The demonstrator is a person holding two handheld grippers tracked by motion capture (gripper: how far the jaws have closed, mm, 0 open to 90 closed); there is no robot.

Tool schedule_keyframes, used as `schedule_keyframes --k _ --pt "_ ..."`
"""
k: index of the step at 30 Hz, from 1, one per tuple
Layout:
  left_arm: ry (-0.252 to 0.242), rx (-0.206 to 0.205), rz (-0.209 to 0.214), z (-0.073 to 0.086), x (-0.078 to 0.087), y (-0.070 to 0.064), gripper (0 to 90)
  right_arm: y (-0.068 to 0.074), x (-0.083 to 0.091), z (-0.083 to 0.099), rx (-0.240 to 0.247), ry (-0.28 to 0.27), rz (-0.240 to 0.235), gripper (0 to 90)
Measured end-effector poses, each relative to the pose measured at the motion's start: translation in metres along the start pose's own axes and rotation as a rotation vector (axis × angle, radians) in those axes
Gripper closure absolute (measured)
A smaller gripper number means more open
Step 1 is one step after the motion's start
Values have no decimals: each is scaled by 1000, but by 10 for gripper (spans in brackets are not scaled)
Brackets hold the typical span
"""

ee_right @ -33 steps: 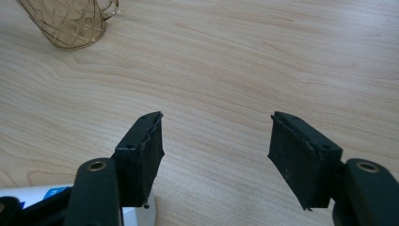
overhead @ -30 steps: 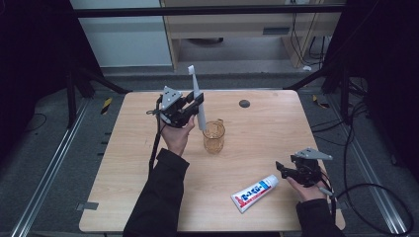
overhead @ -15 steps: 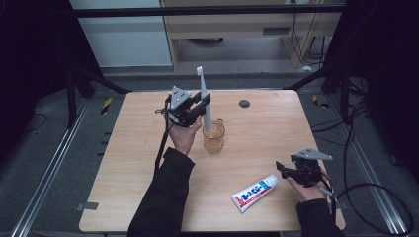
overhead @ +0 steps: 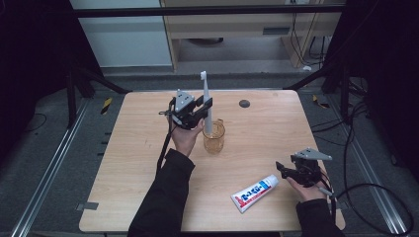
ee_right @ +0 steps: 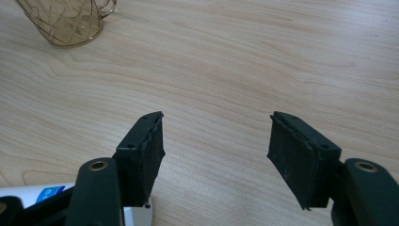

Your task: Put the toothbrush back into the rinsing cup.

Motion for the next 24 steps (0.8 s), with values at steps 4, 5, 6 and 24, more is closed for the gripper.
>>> schedule_keyframes --k 4,5,6,24 --pt "4 -3 -2 4 0 0 675 0 0 0 1 -1 0 361" --pt "6 -1 -3 6 -1 0 675 0 0 0 0 -1 1 361" --pt "7 -2 -3 7 -1 1 675 0 0 0 0 -1 1 362" --pt "40 -4 6 33 -3 -1 674 0 0 0 7 -2 3 365"
Point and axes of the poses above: each handheld gripper's, and its own axes: x roughly backward along the jaws, z roughly out of its underside, y roughly to its left, the point moved 7 cm from there along -x, roughly forward along the jaws, and after that the axes turned 6 degrees about -x, right-handed, at the moved point
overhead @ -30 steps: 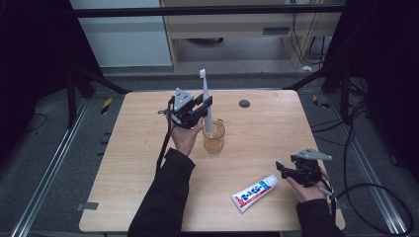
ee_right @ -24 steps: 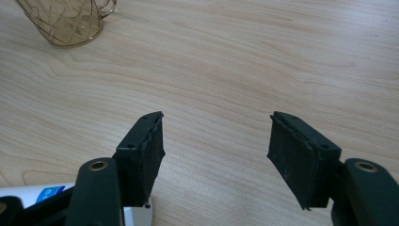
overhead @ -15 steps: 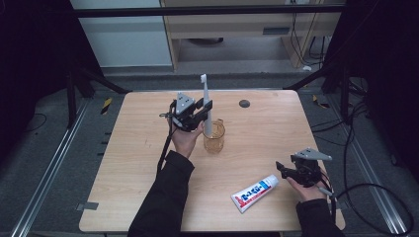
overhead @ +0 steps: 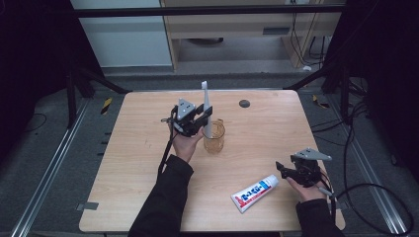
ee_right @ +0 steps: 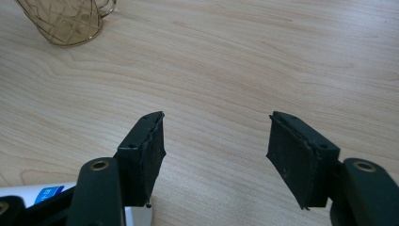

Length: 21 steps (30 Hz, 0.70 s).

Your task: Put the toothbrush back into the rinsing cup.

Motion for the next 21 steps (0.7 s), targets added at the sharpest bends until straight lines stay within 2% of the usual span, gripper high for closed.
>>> schedule_keyframes --k 8,21 --pt "11 -2 3 9 -2 -3 674 1 1 0 -13 4 -4 366" --pt "37 3 -2 29 -6 -4 674 0 -1 0 0 2 0 366"
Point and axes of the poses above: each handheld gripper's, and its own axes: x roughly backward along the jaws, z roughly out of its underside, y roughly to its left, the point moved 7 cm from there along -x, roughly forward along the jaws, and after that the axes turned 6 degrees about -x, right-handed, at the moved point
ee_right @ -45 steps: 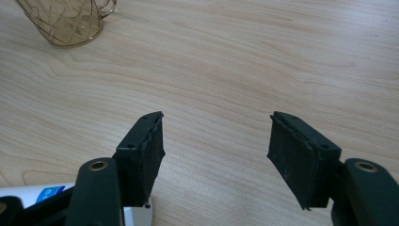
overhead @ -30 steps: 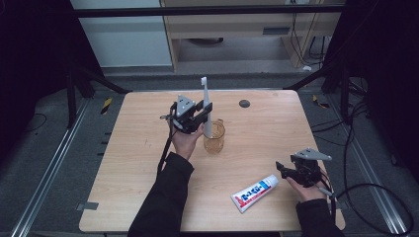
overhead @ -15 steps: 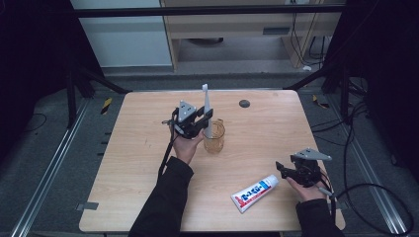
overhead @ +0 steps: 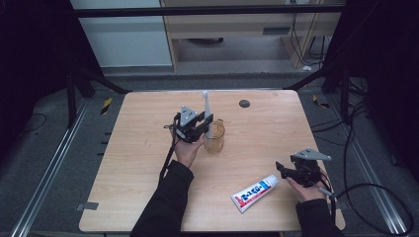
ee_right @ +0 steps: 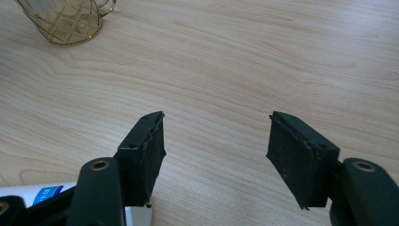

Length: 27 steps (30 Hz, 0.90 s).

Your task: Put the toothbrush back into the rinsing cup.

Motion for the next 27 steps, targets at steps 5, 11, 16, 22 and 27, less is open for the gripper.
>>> schedule_keyframes --k 5,11,16,22,27 --pt "9 -4 0 5 -1 -1 674 1 0 0 -8 3 -4 366" --pt "16 -5 0 12 -2 -2 674 1 0 0 -8 3 -4 366" --pt "22 -9 -1 16 -3 -3 674 2 0 0 -8 3 -4 366" --pt "32 -22 -1 20 -3 -3 673 1 -1 0 -1 0 1 366" --pt "28 -29 3 20 -2 -3 672 2 -1 0 1 1 1 366"
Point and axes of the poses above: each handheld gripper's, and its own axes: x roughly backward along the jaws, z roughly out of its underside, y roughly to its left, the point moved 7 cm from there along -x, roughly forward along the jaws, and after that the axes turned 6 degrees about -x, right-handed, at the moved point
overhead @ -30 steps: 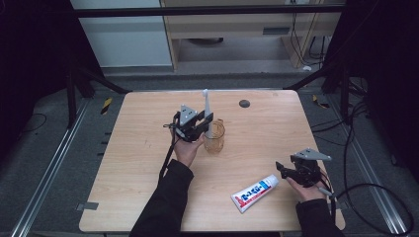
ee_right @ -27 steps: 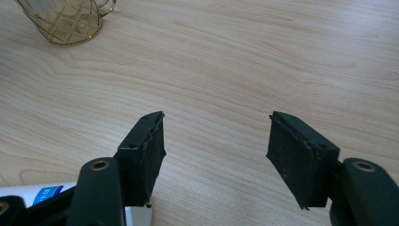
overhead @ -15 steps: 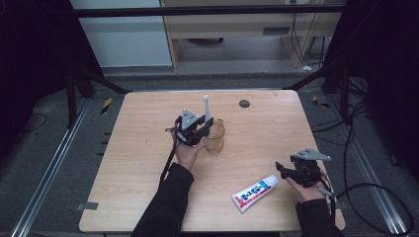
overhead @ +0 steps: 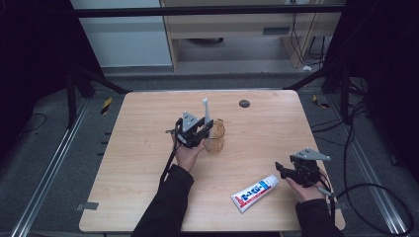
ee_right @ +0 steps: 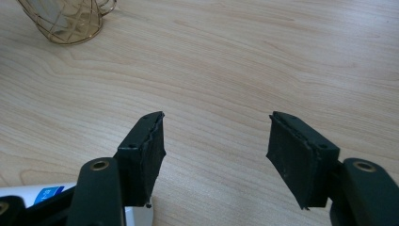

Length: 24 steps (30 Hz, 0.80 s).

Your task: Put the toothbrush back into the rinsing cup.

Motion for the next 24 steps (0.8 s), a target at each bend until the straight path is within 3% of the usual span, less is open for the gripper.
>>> schedule_keyframes --k 16,24 --pt "9 -15 -1 5 4 0 602 0 0 0 2 -2 1 363" --pt "31 -27 20 8 7 -3 542 1 0 0 3 -1 0 359"
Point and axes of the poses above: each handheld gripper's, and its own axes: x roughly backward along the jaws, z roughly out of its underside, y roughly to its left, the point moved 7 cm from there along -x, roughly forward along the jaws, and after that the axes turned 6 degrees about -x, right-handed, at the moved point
